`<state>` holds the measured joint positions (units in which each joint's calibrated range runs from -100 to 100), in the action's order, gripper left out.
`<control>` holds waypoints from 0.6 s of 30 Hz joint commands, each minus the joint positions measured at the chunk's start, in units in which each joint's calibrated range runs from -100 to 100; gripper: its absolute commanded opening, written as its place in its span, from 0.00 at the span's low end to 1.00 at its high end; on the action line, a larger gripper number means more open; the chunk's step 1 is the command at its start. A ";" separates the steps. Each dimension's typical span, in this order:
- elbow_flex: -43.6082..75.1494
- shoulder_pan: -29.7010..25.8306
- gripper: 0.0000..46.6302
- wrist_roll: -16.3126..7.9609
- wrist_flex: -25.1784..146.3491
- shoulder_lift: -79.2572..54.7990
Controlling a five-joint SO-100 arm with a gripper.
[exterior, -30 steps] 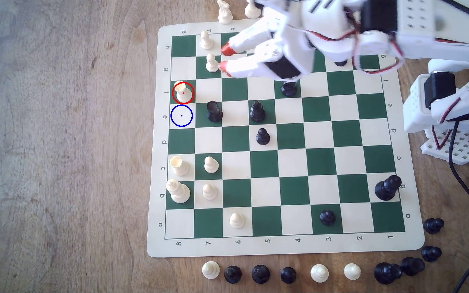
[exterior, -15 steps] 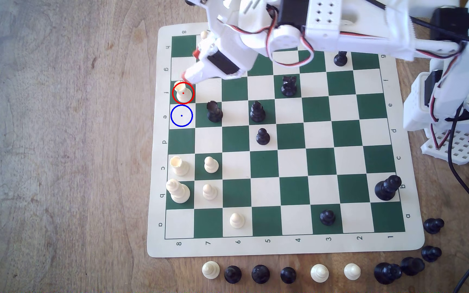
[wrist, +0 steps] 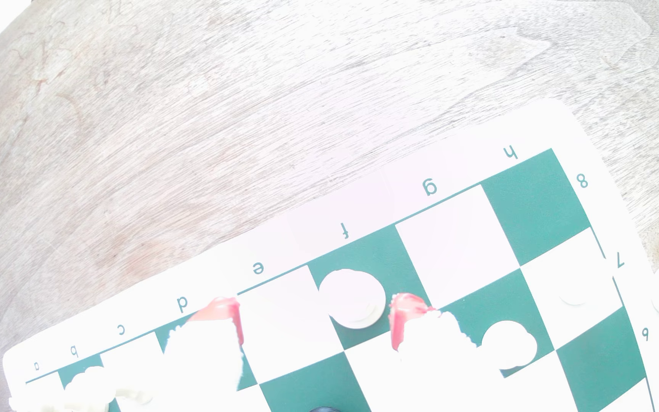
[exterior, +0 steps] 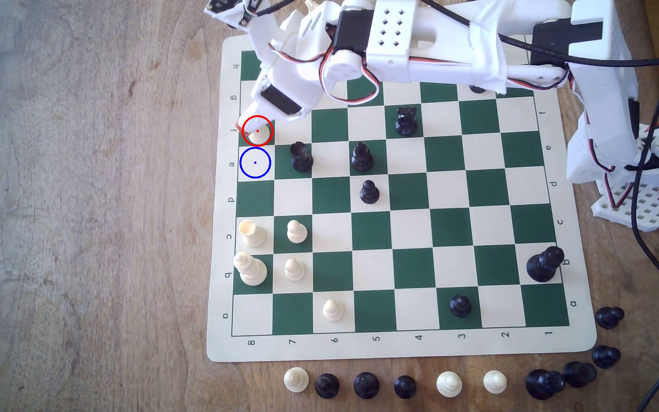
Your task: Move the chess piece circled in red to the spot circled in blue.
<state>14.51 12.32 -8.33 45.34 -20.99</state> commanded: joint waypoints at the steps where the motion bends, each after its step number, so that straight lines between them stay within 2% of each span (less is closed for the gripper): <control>1: 6.71 -0.39 0.41 -0.05 0.28 -0.06; 3: 8.43 -0.39 0.37 0.00 0.93 -1.85; 7: 10.25 -0.54 0.35 0.20 1.67 -3.80; 18: 16.86 -0.70 0.35 0.24 2.65 -10.51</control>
<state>24.72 12.17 -8.33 47.89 -32.30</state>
